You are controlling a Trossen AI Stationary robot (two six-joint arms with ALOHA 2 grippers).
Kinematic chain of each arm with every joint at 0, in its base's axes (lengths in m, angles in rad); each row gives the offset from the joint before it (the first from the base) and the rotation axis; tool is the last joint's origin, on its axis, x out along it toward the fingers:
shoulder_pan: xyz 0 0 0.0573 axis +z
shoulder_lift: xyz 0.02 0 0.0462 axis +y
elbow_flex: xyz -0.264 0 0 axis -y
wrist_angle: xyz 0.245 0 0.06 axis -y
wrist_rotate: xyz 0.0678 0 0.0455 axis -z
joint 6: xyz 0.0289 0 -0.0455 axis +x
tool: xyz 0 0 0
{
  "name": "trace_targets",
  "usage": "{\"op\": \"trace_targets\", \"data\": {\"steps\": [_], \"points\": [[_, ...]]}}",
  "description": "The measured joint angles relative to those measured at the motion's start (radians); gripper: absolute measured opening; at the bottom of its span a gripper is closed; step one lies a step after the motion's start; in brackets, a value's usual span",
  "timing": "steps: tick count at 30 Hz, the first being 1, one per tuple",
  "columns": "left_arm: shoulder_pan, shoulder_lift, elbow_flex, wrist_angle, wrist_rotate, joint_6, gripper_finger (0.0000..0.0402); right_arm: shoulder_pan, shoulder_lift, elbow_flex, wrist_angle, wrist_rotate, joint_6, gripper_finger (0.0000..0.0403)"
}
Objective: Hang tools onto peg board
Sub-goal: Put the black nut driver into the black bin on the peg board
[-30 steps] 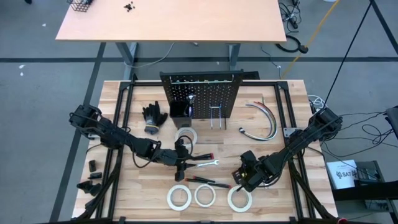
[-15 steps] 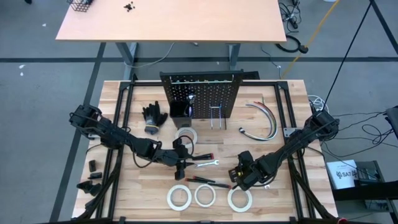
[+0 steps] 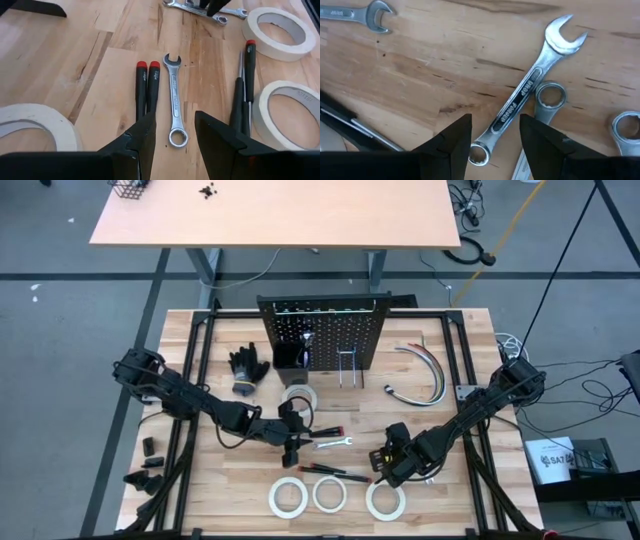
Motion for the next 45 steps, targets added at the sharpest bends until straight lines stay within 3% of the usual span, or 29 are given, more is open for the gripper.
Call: {"op": "trace_targets", "data": {"steps": [15, 26, 45], "points": [[0.000, 0.023, 0.000, 0.004, 0.002, -0.001, 0.0138, -0.006, 0.091, 0.006, 0.022, -0.011, -0.005, 0.0158], [0.000, 0.023, 0.000, 0.005, 0.022, -0.002, 0.0138, -0.007, 0.107, 0.041, -0.040, -0.008, -0.031, 0.0108], [0.001, 0.023, 0.000, 0.004, 0.041, 0.006, 0.0138, -0.018, 0.047, 0.060, -0.081, 0.033, -0.143, 0.0142]]}}
